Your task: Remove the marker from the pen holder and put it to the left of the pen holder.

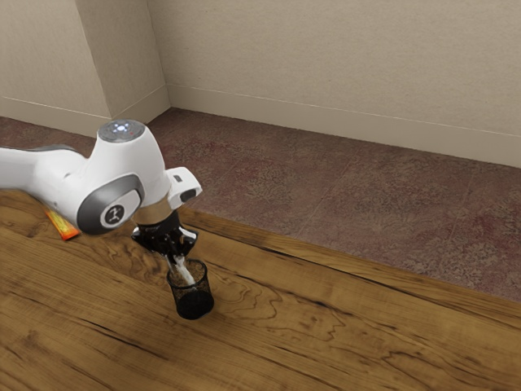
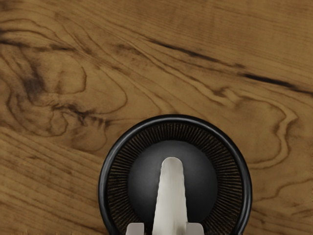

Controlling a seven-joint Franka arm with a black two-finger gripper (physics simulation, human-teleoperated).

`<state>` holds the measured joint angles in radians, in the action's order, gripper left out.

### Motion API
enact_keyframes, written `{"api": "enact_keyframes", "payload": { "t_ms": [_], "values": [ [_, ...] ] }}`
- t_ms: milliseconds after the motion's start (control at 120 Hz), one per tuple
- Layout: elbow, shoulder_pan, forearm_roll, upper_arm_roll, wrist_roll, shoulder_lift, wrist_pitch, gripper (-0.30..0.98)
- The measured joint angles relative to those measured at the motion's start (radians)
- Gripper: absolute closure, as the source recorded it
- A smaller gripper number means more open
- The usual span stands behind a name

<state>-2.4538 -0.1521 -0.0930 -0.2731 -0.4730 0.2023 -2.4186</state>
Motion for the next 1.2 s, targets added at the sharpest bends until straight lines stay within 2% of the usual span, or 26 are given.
{"api": "enact_keyframes", "payload": {
  "t_ms": [300,450,533,642,667,708,825,908,1033,1200],
  "values": [
    [0.066,-0.001,-0.002,0.037,-0.004,0.136,0.209,0.77],
    [0.109,-0.001,-0.010,0.141,0.027,0.148,0.272,0.77],
    [0.086,0.006,-0.030,0.202,0.056,0.143,0.251,0.77],
    [0.017,0.048,-0.021,0.310,0.127,0.116,0.120,0.77],
    [0.007,0.054,-0.003,0.324,0.150,0.110,0.084,0.77],
    [-0.008,0.060,0.060,0.338,0.196,0.098,0.022,0.77],
    [-0.021,0.064,0.322,0.362,0.373,0.050,-0.138,0.77],
    [-0.015,0.060,0.428,0.382,0.513,-0.019,-0.241,0.77],
    [-0.003,0.041,0.510,0.400,0.731,-0.115,-0.359,0.77],
    [-0.001,0.020,0.549,0.400,0.982,-0.168,-0.445,0.77]
  ]
}}
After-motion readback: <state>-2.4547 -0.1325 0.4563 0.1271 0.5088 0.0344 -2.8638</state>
